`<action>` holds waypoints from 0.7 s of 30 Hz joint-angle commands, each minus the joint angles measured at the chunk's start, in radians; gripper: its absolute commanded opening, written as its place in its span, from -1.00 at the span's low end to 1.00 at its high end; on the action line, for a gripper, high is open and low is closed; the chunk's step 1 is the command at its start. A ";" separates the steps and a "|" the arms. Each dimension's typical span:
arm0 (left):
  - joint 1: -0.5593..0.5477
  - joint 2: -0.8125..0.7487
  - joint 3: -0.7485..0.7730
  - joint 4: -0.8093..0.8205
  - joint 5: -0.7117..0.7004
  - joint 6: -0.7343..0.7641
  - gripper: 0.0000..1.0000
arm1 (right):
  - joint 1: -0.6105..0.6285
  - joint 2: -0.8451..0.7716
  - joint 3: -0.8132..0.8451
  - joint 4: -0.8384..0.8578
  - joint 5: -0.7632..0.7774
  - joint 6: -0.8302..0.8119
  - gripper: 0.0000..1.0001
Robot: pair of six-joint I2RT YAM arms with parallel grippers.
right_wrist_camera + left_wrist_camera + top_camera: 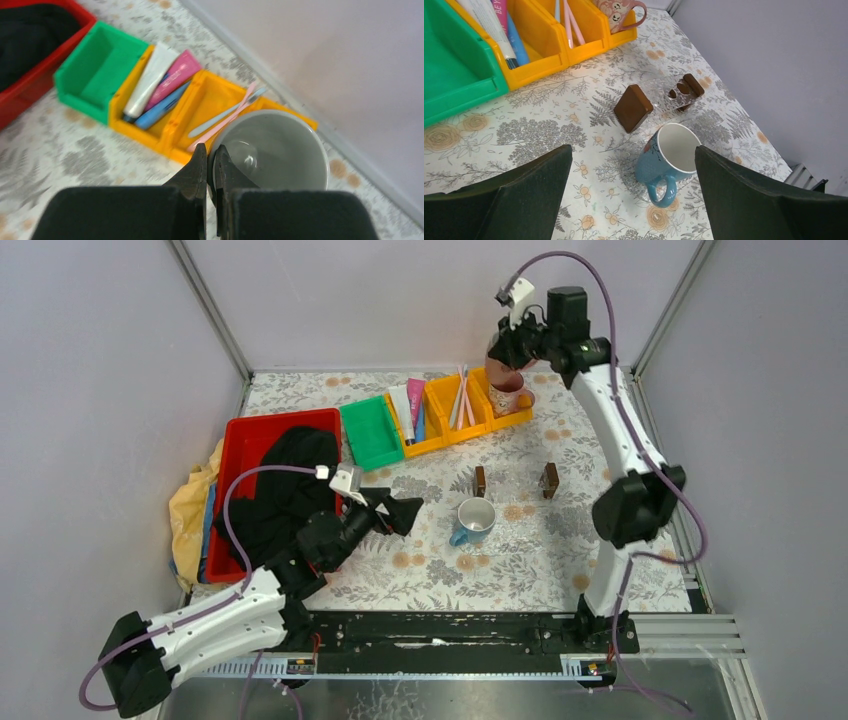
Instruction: Prepare toiletry sets of a toothbrush and toothpaste on the tray
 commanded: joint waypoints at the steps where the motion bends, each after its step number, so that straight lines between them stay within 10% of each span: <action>1: 0.006 -0.024 -0.021 0.061 0.038 -0.035 1.00 | -0.001 -0.282 -0.174 0.032 -0.097 0.053 -1.00; 21: 0.006 0.026 -0.030 0.255 0.188 -0.134 1.00 | 0.000 -1.034 -1.120 -0.228 -0.160 -0.147 -1.00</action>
